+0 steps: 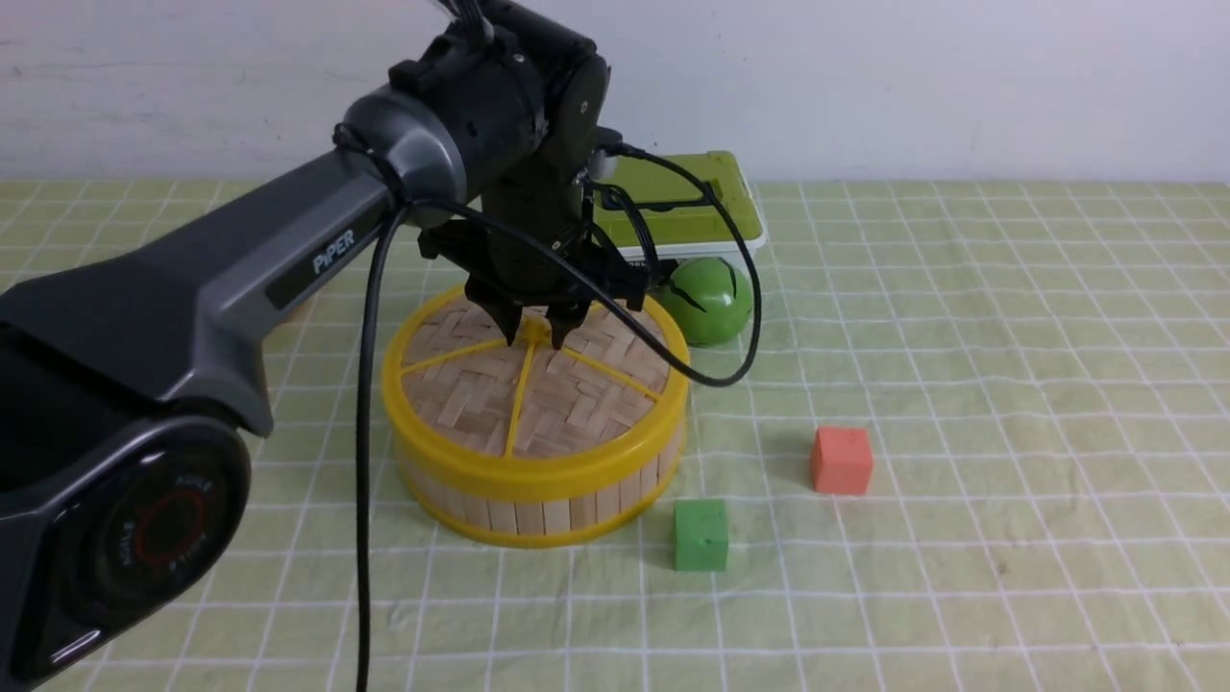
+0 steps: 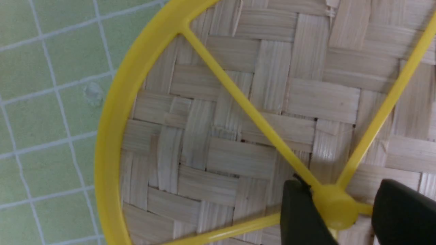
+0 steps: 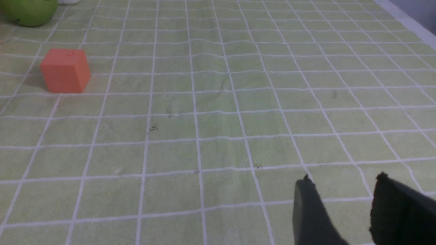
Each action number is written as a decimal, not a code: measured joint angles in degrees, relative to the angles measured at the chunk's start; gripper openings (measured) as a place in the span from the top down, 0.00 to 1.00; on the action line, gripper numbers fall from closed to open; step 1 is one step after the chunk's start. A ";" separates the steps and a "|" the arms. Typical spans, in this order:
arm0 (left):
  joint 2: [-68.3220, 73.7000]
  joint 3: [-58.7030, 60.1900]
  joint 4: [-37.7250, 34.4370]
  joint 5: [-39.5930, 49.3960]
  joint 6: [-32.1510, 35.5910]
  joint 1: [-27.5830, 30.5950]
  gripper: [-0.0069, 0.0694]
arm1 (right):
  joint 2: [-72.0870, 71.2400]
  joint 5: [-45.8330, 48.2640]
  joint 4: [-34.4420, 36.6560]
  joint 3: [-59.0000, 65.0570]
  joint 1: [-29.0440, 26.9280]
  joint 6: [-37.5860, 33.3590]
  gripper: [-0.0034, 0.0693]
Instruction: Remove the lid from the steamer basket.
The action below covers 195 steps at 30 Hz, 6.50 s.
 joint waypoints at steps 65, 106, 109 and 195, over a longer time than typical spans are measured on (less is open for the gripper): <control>-28.49 65.69 19.86 -42.16 -32.01 18.63 0.73 | 0.00 0.00 0.00 0.00 0.00 0.00 0.62; -113.30 97.05 -33.06 -26.20 9.82 18.63 0.93 | 0.00 0.00 0.00 0.00 0.00 0.00 0.62; -113.30 99.89 -33.25 -23.99 9.82 18.63 0.93 | 0.00 0.00 0.00 0.00 0.00 0.00 0.62; -129.13 126.52 -17.68 -48.29 12.19 25.05 0.92 | 0.00 0.00 0.00 0.00 0.00 0.00 0.62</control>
